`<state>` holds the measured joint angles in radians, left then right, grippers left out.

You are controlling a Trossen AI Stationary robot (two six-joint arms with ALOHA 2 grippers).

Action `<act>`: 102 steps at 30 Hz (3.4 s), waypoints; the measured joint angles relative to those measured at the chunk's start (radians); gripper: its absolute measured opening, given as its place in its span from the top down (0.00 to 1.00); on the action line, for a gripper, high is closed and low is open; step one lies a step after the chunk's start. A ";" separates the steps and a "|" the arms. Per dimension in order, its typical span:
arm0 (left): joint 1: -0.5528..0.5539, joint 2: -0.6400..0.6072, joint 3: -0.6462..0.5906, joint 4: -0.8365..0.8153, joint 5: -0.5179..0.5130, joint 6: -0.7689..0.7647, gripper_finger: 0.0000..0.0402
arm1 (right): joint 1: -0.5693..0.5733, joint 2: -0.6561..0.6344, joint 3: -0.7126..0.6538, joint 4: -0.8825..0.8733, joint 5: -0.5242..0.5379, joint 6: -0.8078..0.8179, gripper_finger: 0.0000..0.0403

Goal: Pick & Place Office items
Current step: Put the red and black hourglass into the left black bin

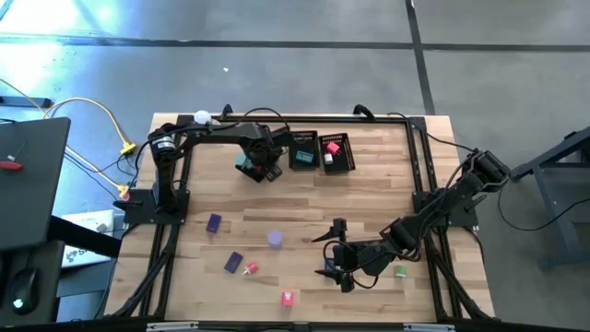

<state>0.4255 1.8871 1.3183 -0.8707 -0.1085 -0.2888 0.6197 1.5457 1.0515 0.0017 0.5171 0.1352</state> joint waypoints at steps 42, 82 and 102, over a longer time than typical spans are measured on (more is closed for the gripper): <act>-0.041 -0.165 0.000 0.058 -0.006 0.049 0.62 | 0.000 0.000 0.000 -0.006 0.000 0.004 0.10; -0.272 -0.486 -0.396 0.689 -0.364 0.007 0.62 | 0.056 0.000 0.000 -0.013 0.004 0.071 0.10; -0.523 -0.491 -0.747 1.136 -0.961 -0.188 0.62 | 0.051 0.000 0.000 -0.012 0.007 0.038 0.10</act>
<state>-0.0978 1.3960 0.5714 0.2651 -1.0694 -0.4767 0.6709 1.5457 1.0515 -0.0108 0.5243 0.1731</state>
